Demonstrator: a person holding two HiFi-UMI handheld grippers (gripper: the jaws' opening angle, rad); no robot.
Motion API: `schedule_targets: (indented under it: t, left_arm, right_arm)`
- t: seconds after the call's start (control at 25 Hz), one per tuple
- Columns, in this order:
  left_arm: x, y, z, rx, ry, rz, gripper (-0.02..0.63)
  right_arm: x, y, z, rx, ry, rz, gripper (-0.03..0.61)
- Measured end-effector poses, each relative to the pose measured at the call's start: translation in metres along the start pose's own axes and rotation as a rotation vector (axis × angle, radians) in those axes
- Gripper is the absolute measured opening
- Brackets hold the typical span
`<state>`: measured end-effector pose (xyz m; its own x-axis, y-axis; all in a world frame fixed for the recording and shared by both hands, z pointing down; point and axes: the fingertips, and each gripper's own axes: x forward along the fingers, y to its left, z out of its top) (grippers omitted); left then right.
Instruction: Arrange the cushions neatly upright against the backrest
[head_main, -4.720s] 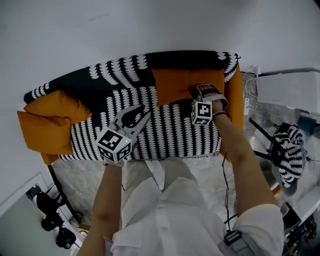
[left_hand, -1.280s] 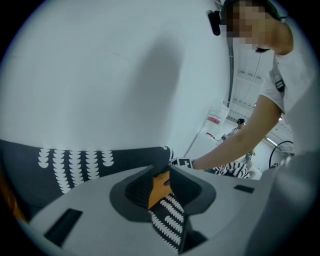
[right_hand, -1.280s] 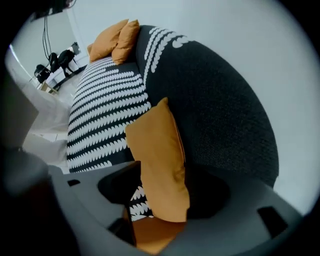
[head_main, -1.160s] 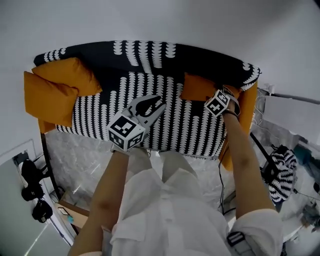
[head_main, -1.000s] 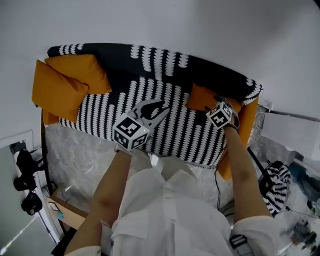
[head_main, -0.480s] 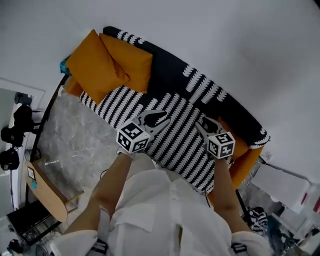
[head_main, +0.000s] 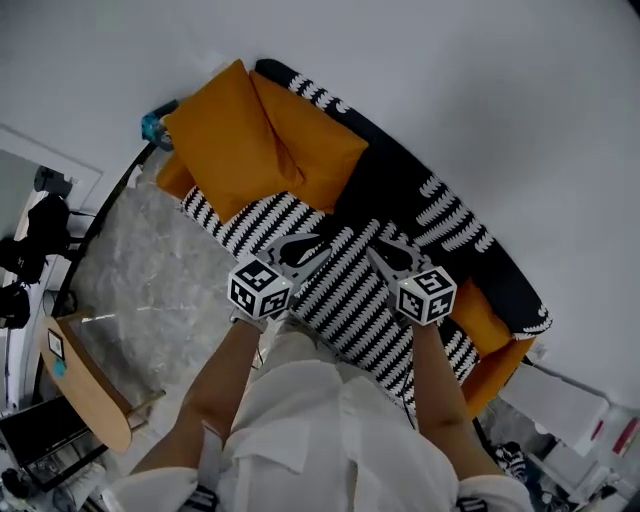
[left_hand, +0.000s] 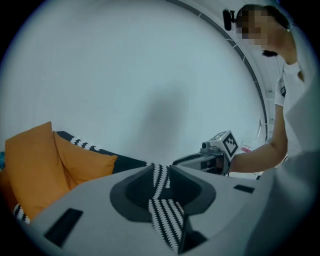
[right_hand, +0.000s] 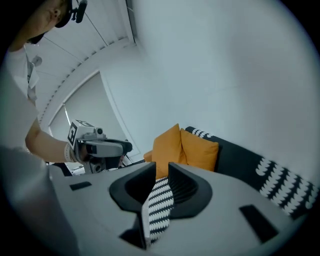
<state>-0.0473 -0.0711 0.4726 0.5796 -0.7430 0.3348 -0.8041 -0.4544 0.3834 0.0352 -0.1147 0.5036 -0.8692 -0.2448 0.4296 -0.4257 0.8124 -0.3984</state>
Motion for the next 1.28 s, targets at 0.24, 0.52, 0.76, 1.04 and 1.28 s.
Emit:
schedule_targets:
  t: [0.24, 0.52, 0.76, 1.04, 1.28]
  left_arm:
    - [-0.062, 0.107, 0.010, -0.018, -0.046, 0.080, 0.109]
    - [-0.132, 0.218, -0.001, -0.044, -0.070, 0.205, 0.115]
    - [-0.153, 0.266, -0.022, -0.057, -0.087, 0.285, 0.115]
    - [-0.162, 0.318, -0.032, -0.111, -0.117, 0.323, 0.117]
    - [-0.152, 0.356, -0.031, -0.122, -0.135, 0.353, 0.118]
  right_arm:
    - [0.124, 0.041, 0.040, -0.007, 0.015, 0.092, 0.113]
    - [0.266, 0.071, 0.044, -0.030, 0.102, 0.158, 0.176]
    - [0.336, 0.053, 0.028, -0.078, 0.182, 0.134, 0.206]
    - [0.424, 0.010, 0.040, -0.070, 0.268, 0.037, 0.257]
    - [0.490, -0.028, 0.037, -0.089, 0.332, -0.019, 0.295]
